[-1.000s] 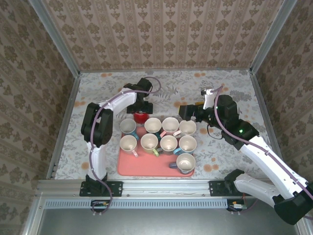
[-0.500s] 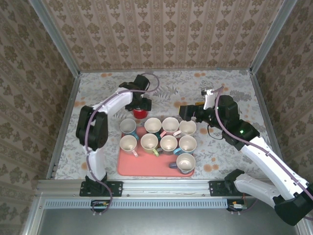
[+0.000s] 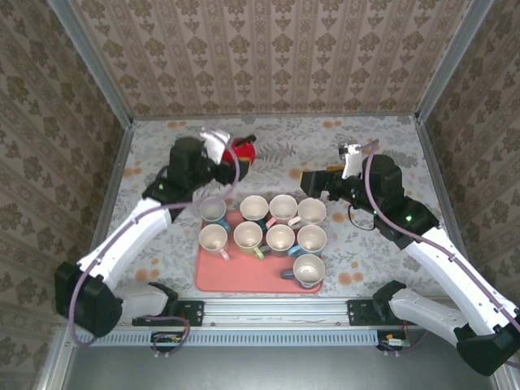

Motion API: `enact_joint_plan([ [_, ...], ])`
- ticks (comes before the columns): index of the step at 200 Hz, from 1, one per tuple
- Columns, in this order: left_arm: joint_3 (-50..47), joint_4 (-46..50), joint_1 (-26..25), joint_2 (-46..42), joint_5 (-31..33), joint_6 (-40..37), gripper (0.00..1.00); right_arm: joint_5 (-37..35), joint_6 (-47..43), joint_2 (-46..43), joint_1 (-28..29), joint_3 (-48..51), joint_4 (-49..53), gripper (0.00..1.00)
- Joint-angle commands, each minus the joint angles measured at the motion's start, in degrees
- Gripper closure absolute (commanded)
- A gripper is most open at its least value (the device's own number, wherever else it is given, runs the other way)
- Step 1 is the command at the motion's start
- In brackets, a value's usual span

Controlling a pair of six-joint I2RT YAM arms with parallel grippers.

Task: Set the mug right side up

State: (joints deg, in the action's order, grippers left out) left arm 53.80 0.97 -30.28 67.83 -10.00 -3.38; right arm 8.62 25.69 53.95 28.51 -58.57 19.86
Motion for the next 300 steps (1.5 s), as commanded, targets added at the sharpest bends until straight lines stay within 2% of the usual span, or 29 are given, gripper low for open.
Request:
enact_joint_plan([
  [1, -10.9, -25.6, -0.2, -4.4, -12.0, -17.8, 0.69, 2.0, 2.0, 0.1, -0.3, -3.4, 3.4, 0.05],
  [14, -12.3, -24.8, -0.2, -5.7, -14.7, -23.6, 0.70, 2.7, 4.7, 1.2, -0.3, -5.1, 5.2, 0.05],
  [33, -14.6, -27.4, -1.6, -7.8, -11.5, -30.1, 0.77, 5.2, 12.2, 3.6, -0.4, -7.7, 7.3, 0.09],
  [50, -17.6, -33.7, -2.1, -9.5, -10.7, -32.0, 0.82, 11.2, 20.8, 6.7, -0.5, -9.1, 7.1, 0.13],
  [79, -18.7, -36.3, -2.2, -11.4, -11.2, -34.4, 0.88, 20.7, 38.3, 9.7, -0.4, -6.0, -5.0, 0.23],
  [118, -20.2, -38.4, -3.0, -13.2, -10.1, -36.1, 0.90, 25.1, 55.0, 14.0, 1.8, -3.3, -21.0, 0.25],
  [162, -20.8, -38.8, -3.9, -14.4, -9.7, -37.4, 0.90, 24.7, 60.1, 19.8, 6.5, -4.8, -28.2, 0.30],
  [187, -21.1, -38.7, -4.4, -15.2, -9.1, -38.2, 0.90, 24.4, 61.1, 22.2, 7.7, -5.5, -29.5, 0.37],
  [202, -21.5, -38.3, -4.7, -15.7, -9.0, -38.8, 0.90, 24.2, 61.6, 23.1, 8.0, -5.6, -30.3, 0.46],
  [225, -22.0, -37.5, -5.3, -16.4, -8.6, -40.3, 0.89, 23.4, 62.4, 23.9, 8.1, -5.0, -30.9, 0.66],
  [251, -22.2, -36.5, -6.1, -16.8, -8.2, -42.2, 0.78, 23.1, 62.5, 24.0, 8.1, -4.8, -31.2, 0.85],
  [271, -22.3, -35.3, -6.5, -17.2, -7.5, -43.4, 0.68, 23.5, 61.8, 23.6, 8.0, -5.2, -31.0, 0.94],
  [281, -22.3, -34.8, -6.7, -17.4, -6.8, -43.6, 0.58, 23.4, 61.1, 23.0, 8.0, -5.4, -30.4, 1.00],
  [300, -21.9, -33.1, -7.4, -17.9, -4.1, -42.6, 0.36, 22.4, 58.0, 20.9, 7.8, -5.8, -27.8, 1.00],
])
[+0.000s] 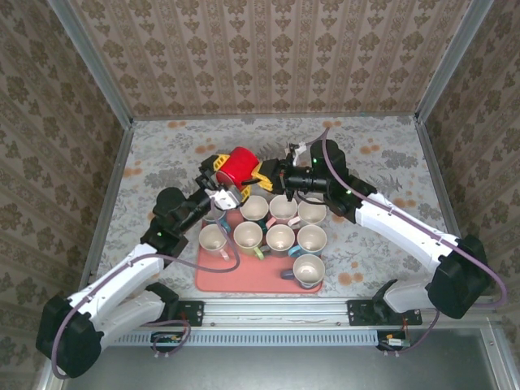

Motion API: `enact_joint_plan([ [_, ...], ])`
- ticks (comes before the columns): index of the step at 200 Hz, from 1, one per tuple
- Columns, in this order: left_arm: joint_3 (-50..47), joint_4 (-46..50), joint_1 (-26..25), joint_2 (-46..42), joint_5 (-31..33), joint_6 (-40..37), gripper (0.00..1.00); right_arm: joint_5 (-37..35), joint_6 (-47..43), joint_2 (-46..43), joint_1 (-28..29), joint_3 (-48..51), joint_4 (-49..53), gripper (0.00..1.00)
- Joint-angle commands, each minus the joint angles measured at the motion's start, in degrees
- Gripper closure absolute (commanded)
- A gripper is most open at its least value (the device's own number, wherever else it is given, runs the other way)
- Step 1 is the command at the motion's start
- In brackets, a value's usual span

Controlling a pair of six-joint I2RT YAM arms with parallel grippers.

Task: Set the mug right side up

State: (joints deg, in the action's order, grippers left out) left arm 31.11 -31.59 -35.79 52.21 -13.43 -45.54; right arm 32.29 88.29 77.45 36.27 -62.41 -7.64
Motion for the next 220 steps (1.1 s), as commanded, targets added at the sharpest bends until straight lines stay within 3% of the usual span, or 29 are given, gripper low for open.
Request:
enact_joint_plan([
  [1, 0.8, -0.4, -1.9, -2.3, -0.4, -0.3, 0.35, -1.4, -4.7, -2.8, 0.0, -2.0, 0.0, 1.00],
  [8, 1.2, 0.9, -1.9, -2.5, 0.8, 0.9, 0.25, -2.3, -6.5, -4.0, -0.1, -2.0, 1.6, 1.00],
  [13, 1.9, 2.7, -2.0, -2.9, 1.7, 1.7, 0.03, -3.3, -7.9, -4.9, -0.3, -2.0, 3.0, 1.00],
  [17, 2.5, 4.4, -2.0, -3.1, 2.8, 2.4, 0.00, -4.3, -9.3, -5.8, -0.4, -2.0, 4.3, 1.00],
  [50, 7.9, 18.4, -1.7, -3.9, 14.7, 12.3, 0.00, -14.3, -25.1, -12.1, -0.6, -3.0, 15.8, 1.00],
  [74, 14.4, 33.2, -0.8, -2.1, 23.3, 26.7, 0.00, -18.4, -36.8, -14.5, -0.2, -1.9, 17.5, 1.00],
  [91, 20.6, 46.6, 1.3, 0.7, 24.6, 39.4, 0.00, -20.2, -47.6, -16.2, 1.7, 0.8, 14.6, 1.00],
  [106, 24.1, 53.2, 4.0, 3.2, 19.8, 45.2, 0.00, -22.7, -59.1, -17.5, 4.7, 3.4, 12.3, 1.00],
  [139, 24.5, 56.4, 9.3, 4.9, 18.8, 57.5, 0.00, -25.8, -81.7, -18.7, 11.9, 9.2, 7.8, 1.00],
  [155, 20.8, 52.7, 12.3, 2.3, 19.6, 58.8, 0.01, -23.9, -86.0, -19.0, 13.4, 11.5, 5.2, 1.00],
  [166, 18.5, 51.1, 12.7, 0.6, 24.8, 60.6, 0.01, -23.7, -88.9, -19.3, 15.2, 13.6, 3.2, 1.00],
  [220, 20.2, 56.9, 15.7, 1.6, 31.8, 71.0, 0.00, -20.7, -101.5, -18.3, 23.4, 21.9, -6.4, 1.00],
])
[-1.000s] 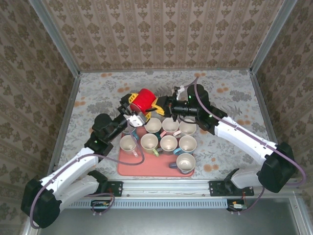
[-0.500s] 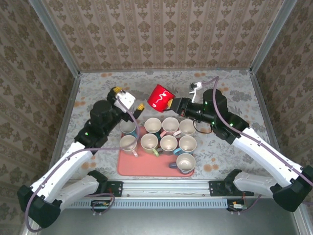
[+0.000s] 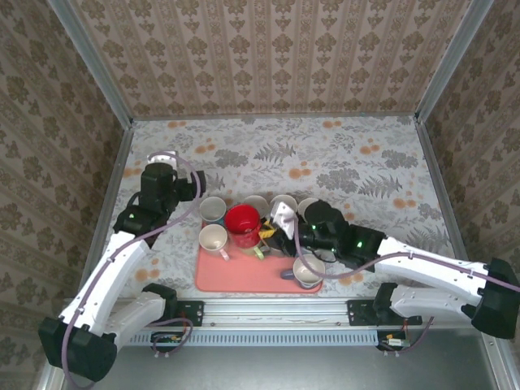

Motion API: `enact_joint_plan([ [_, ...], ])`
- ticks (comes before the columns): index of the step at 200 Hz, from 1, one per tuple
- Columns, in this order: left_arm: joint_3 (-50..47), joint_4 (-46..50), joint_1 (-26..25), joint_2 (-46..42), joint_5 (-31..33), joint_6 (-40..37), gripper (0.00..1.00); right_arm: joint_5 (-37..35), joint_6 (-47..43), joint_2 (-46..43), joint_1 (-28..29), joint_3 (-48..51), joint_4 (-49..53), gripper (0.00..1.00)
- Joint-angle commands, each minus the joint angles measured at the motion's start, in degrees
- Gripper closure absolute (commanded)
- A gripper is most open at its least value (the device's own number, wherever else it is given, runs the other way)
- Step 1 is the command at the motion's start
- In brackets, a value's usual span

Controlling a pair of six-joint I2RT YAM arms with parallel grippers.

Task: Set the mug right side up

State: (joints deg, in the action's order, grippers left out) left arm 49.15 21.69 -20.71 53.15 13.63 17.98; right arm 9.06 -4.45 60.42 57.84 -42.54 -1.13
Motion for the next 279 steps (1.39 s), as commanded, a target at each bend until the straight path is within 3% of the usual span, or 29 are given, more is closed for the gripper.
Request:
enact_joint_plan([
  [1, 2.3, 3.7, 0.6, 0.7, 4.8, 7.6, 0.00, 2.7, -8.8, -1.2, 1.9, 2.2, -13.1, 1.00],
  [42, 2.6, 4.1, 1.0, 2.6, 4.7, 9.5, 0.00, 8.4, -8.4, 2.4, 3.3, 5.0, -20.7, 1.00],
  [116, 1.4, 2.3, 1.1, 1.5, 4.7, 8.8, 0.00, 12.3, -8.9, 10.4, 9.9, 4.1, -21.8, 1.00],
  [172, 1.1, 1.6, 1.0, 1.6, 4.5, 8.6, 0.00, 6.5, -7.5, 18.5, 13.6, 2.5, -23.9, 1.00],
  [249, 0.7, 1.1, 0.9, 0.9, 5.2, 8.2, 0.00, -11.2, -4.8, 29.0, 17.7, -1.1, -28.6, 1.00],
  [279, 0.6, 0.9, 0.8, 0.9, 5.0, 8.3, 0.00, -14.3, -4.5, 30.9, 18.4, -1.8, -28.5, 1.00],
])
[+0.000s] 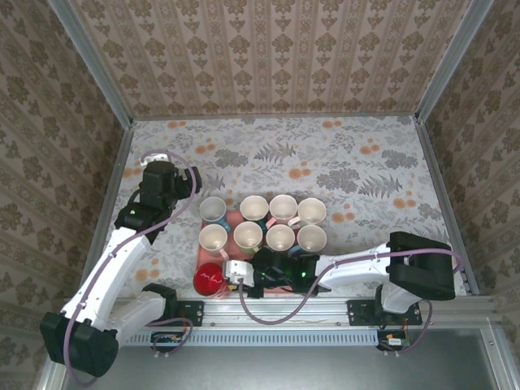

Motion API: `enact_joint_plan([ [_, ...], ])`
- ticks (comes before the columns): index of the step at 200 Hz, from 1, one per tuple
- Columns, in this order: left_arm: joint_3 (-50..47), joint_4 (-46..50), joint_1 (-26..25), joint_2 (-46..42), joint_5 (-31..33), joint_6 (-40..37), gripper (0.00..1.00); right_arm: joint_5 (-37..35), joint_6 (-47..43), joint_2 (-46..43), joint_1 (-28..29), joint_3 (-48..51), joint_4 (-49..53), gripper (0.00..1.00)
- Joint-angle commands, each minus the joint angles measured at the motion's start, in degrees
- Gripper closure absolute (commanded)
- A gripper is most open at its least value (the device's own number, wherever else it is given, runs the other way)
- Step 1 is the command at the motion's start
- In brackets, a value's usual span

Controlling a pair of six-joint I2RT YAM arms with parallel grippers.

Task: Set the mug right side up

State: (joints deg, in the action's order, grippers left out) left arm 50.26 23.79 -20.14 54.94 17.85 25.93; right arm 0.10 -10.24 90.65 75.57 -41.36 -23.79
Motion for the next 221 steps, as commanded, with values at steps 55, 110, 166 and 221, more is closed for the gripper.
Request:
enact_joint_plan([
  [55, -0.6, -1.3, 0.0, -1.1, 0.7, 0.3, 0.00, -7.6, 0.7, 2.9, 0.8, -5.1, -1.2, 1.00],
  [110, -0.7, -1.6, 0.1, -0.7, 0.7, 0.3, 0.00, -5.6, 0.1, 3.1, 0.7, -5.3, 1.2, 0.72],
  [166, -0.7, -1.4, 0.1, -0.7, 1.4, 0.3, 0.00, -5.3, 0.2, 0.6, 0.6, -4.1, 1.4, 0.56],
  [221, -1.6, -3.1, -0.2, -1.0, 0.2, -1.9, 0.00, -4.0, -0.9, -4.0, 0.5, -3.6, 3.1, 0.52],
])
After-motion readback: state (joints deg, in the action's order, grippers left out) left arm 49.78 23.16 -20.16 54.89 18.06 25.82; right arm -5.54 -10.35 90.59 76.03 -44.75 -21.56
